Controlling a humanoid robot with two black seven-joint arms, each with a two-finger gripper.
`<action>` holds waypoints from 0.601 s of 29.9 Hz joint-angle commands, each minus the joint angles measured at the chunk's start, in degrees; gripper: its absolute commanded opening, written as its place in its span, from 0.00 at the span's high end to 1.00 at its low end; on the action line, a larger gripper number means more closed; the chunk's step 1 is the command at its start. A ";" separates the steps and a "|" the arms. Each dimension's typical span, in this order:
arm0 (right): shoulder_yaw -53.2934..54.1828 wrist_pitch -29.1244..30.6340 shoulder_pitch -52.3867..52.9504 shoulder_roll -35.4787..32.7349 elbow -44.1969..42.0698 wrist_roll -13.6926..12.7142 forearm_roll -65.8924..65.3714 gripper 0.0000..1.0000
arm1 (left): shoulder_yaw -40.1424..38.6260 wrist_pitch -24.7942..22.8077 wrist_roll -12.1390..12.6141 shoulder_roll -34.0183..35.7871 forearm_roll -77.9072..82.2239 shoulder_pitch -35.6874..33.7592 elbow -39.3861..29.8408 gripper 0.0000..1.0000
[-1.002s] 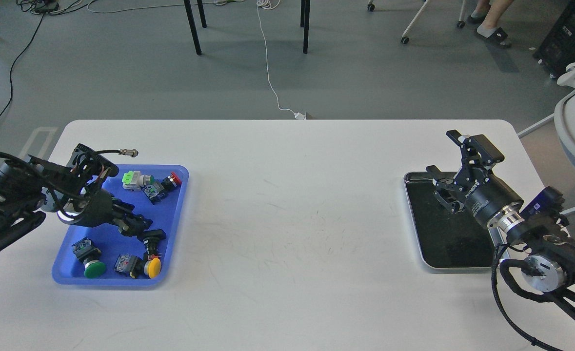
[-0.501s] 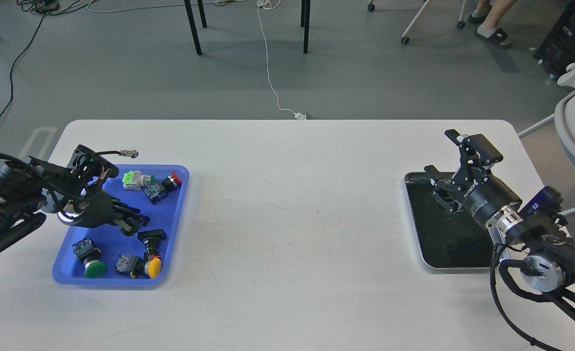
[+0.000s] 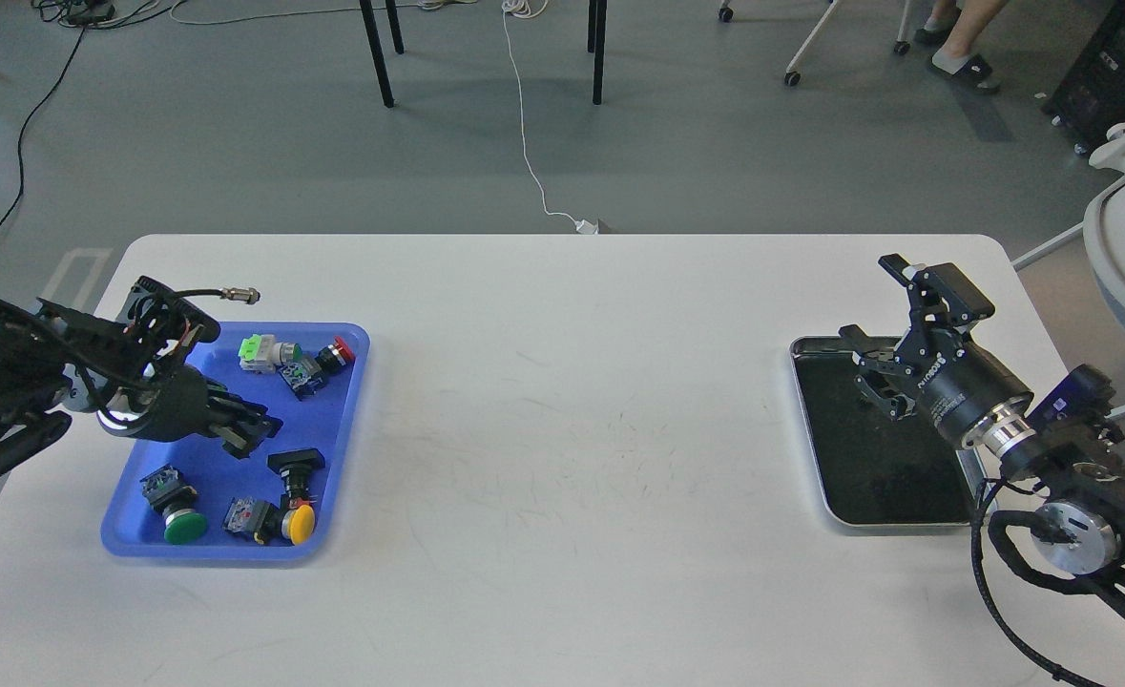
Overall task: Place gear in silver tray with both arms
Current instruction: 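Close the left gripper on the second black gear, then lift the gear with the left gripper and carry it toward table center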
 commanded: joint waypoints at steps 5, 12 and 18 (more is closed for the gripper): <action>0.08 -0.18 0.09 -0.09 0.36 -0.01 0.00 0.04 | -1.69 0.03 -0.02 9.25 -1.32 -2.56 -14.19 0.82; 0.35 -0.27 0.18 0.18 0.36 -0.01 0.00 0.04 | -4.42 0.03 -0.02 7.51 -2.21 -5.63 -23.09 0.82; 0.35 -0.27 0.70 0.00 0.80 -0.01 0.00 0.04 | -3.98 0.03 -0.02 -4.78 5.08 -10.12 -22.30 0.82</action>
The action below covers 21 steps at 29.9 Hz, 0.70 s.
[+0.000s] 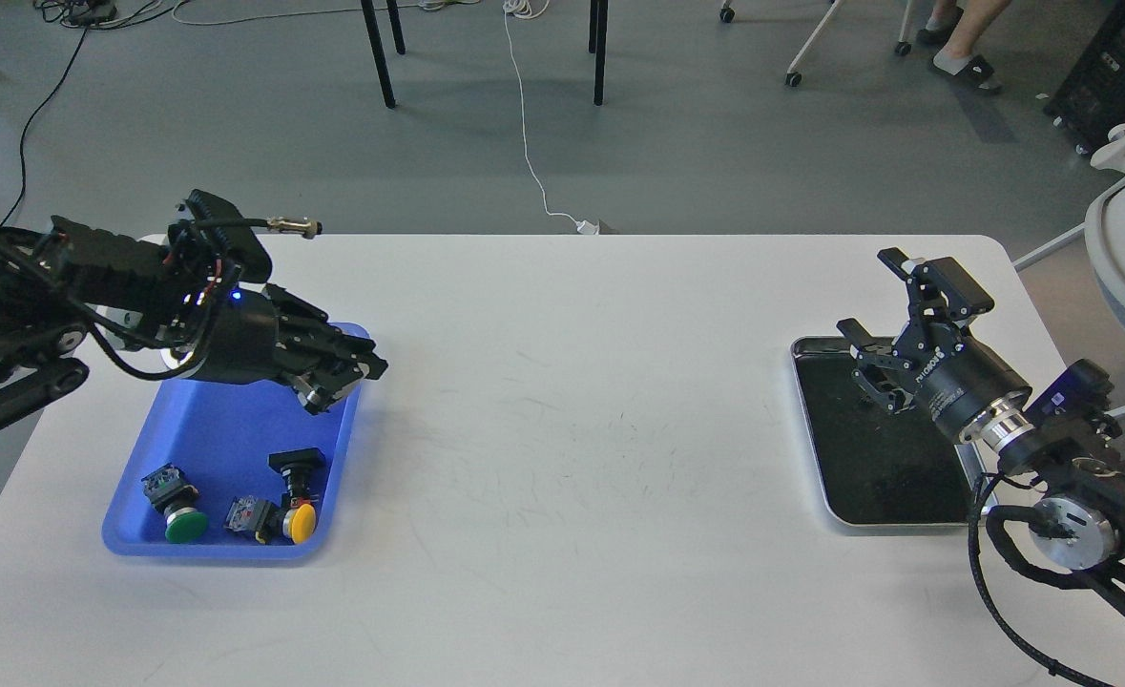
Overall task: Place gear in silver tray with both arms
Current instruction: 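Lift the gear with the left gripper and carry it toward table center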
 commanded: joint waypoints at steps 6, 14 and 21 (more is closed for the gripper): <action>0.13 -0.29 0.48 -0.22 0.06 0.00 0.09 0.04 | 1.22 -0.01 0.01 -19.72 7.14 -4.26 7.81 0.81; 1.45 -0.38 2.32 -0.31 0.15 0.00 0.09 0.04 | 7.73 -0.01 0.01 -34.32 7.14 -7.70 16.17 0.81; 0.57 -0.47 10.05 -2.59 1.12 0.00 0.70 0.04 | 9.48 -0.01 0.01 -44.08 7.14 -7.52 23.37 0.81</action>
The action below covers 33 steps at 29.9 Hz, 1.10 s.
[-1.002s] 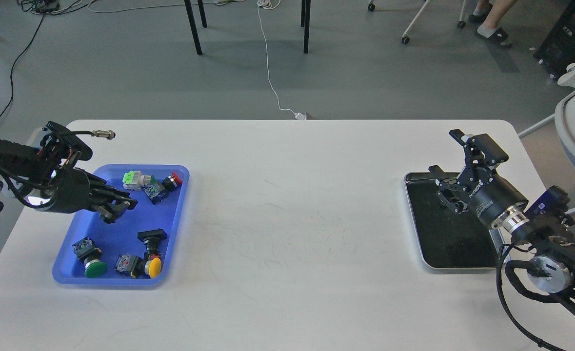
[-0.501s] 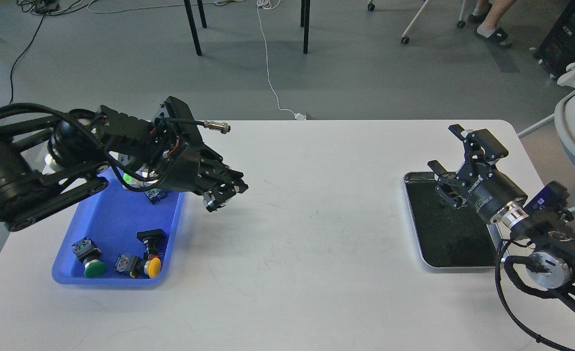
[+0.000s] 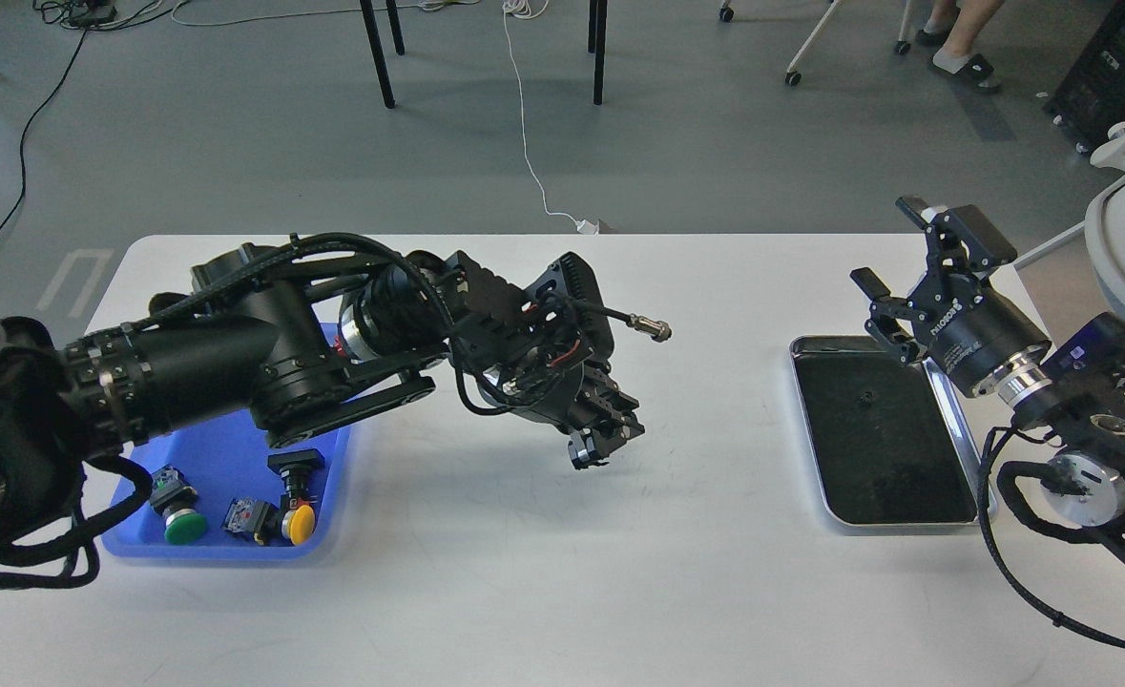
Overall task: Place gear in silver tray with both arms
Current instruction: 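Lift the gear with the left gripper and carry it toward table center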
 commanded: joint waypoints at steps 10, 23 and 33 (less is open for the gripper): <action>-10.41 -1.69 17.97 -0.50 0.03 0.00 3.01 0.04 | 3.39 0.00 -0.02 -6.44 -0.01 0.49 8.73 0.81; -15.97 -3.97 22.47 1.61 -0.41 0.00 4.87 0.03 | 4.63 0.00 -0.02 -6.44 -0.01 0.93 12.24 0.80; -15.97 -5.03 22.12 1.61 -0.41 0.00 4.87 0.03 | 4.54 0.00 -0.02 -6.44 -0.29 1.98 12.42 0.79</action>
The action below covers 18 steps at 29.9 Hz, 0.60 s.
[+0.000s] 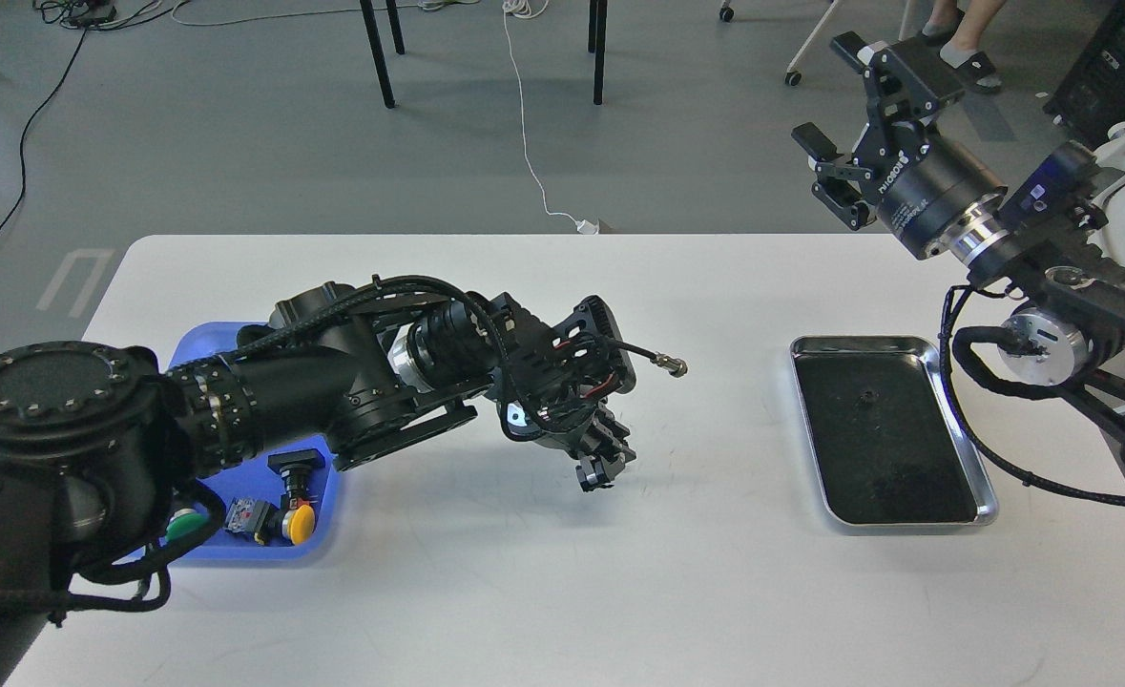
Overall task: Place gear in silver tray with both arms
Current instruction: 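Lift the gear with the left gripper and carry it toward table center, then lower the gear onto the table and open the left gripper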
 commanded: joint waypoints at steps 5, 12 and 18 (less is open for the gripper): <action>0.08 -0.05 -0.21 -0.14 -0.08 0.00 0.00 0.03 | -0.08 0.00 -0.01 0.00 -0.22 0.92 -0.48 0.78; 0.08 -0.05 -0.56 -0.22 -0.08 0.00 0.00 0.03 | 0.00 0.00 -0.01 0.00 -0.22 2.77 -0.48 0.75; 0.08 -0.05 -0.65 -0.40 -0.08 0.00 0.00 0.03 | -0.08 0.00 -0.01 0.00 -0.22 2.85 -0.48 0.59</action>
